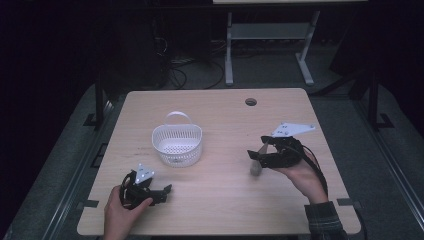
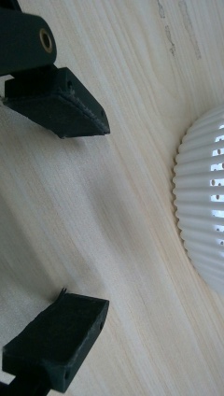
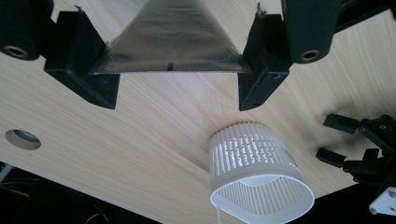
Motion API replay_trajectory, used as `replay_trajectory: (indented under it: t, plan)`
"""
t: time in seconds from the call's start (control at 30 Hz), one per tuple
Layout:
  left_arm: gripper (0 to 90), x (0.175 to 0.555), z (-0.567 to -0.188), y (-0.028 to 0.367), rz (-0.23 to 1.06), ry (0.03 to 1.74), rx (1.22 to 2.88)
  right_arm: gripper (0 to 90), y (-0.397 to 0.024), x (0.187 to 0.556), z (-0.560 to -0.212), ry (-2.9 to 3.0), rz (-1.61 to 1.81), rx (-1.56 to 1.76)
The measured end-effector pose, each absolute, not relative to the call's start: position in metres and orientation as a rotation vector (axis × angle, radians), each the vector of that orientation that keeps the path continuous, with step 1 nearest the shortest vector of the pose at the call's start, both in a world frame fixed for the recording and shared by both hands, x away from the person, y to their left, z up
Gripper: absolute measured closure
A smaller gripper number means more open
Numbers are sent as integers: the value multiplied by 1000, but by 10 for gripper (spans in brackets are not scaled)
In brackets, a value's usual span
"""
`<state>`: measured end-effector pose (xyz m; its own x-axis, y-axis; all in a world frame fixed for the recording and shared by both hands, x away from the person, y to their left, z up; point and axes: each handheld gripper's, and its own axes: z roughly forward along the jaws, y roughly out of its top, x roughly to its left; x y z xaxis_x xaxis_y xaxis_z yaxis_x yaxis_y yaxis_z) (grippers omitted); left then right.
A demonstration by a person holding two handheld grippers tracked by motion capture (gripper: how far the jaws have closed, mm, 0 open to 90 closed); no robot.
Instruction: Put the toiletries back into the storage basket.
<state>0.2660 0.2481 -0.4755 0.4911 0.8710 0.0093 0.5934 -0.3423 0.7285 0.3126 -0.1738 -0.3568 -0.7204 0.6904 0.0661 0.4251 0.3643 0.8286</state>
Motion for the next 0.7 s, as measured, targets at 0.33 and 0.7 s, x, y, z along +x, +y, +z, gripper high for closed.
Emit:
replay_trajectory:
  t: [0.33,0.7]
  plan:
    - [127,266,-475,248,529,1199,2069,299,-170,313,-349,2337,1297,959]
    - [127,266,-475,248,528,1202,2069,299,-163,317,-333,2340,1302,926]
